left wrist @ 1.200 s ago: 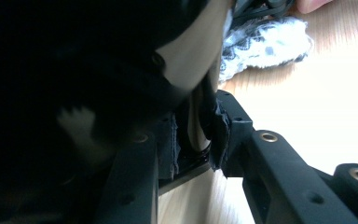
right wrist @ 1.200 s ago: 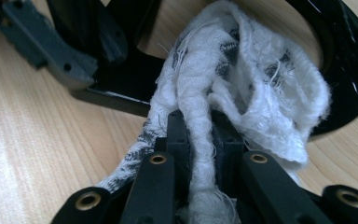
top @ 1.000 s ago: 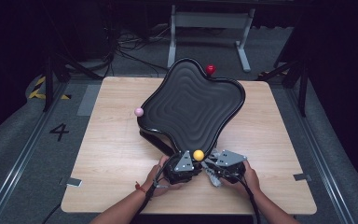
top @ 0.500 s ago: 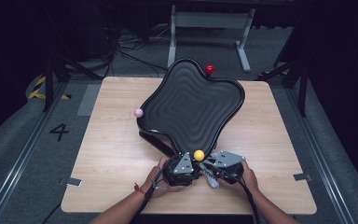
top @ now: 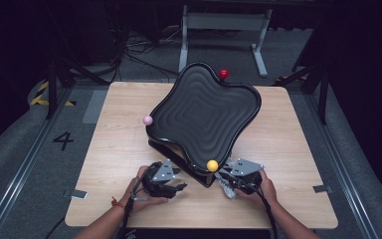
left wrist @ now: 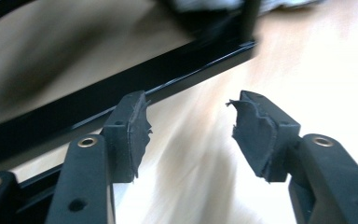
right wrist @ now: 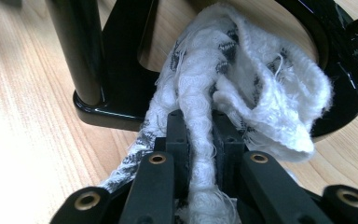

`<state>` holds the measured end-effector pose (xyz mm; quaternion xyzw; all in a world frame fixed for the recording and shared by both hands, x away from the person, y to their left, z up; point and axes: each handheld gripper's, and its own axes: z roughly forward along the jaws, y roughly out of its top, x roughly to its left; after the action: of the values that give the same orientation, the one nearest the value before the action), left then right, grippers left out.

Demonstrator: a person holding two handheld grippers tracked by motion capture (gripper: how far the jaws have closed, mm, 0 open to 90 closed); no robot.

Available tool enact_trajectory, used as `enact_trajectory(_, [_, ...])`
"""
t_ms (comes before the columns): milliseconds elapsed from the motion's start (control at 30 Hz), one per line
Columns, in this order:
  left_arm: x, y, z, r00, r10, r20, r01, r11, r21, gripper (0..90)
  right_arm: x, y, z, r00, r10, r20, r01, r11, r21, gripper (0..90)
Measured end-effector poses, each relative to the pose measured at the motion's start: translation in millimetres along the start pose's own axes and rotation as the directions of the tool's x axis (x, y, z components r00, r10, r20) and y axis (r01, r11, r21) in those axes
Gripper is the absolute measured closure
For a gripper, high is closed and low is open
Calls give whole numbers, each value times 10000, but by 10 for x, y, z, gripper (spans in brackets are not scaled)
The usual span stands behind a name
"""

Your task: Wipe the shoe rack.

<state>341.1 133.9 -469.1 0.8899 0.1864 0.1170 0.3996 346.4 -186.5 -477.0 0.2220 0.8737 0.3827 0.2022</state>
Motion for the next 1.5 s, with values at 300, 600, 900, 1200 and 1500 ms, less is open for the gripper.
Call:
enact_trajectory(300, [471,-243,-235,9797,-1503,-1324,1453,9883,-467,412,-11,-8,-1,10000,10,65,-10,10000,0,801])
enact_trajectory(600, [796,-270,-252,9542,-2073,-2157,1985,9782,-618,400,-17,-16,-5,10000,37,88,-37,10000,25,801])
enact_trajectory(900, [1018,-266,-210,9285,-2595,-2654,2475,9657,-784,378,-28,-23,-5,10000,65,64,-65,10000,-7,801])
enact_trajectory(1200, [1202,-185,-148,9189,-2859,-2718,2641,9577,-1146,414,-33,-28,-8,9999,93,41,-93,10000,-4,801])
enact_trajectory(1500, [1216,-176,-80,9217,-2736,-2750,2504,9610,-1170,576,-50,-35,-8,9999,84,55,-84,10000,-5,801])
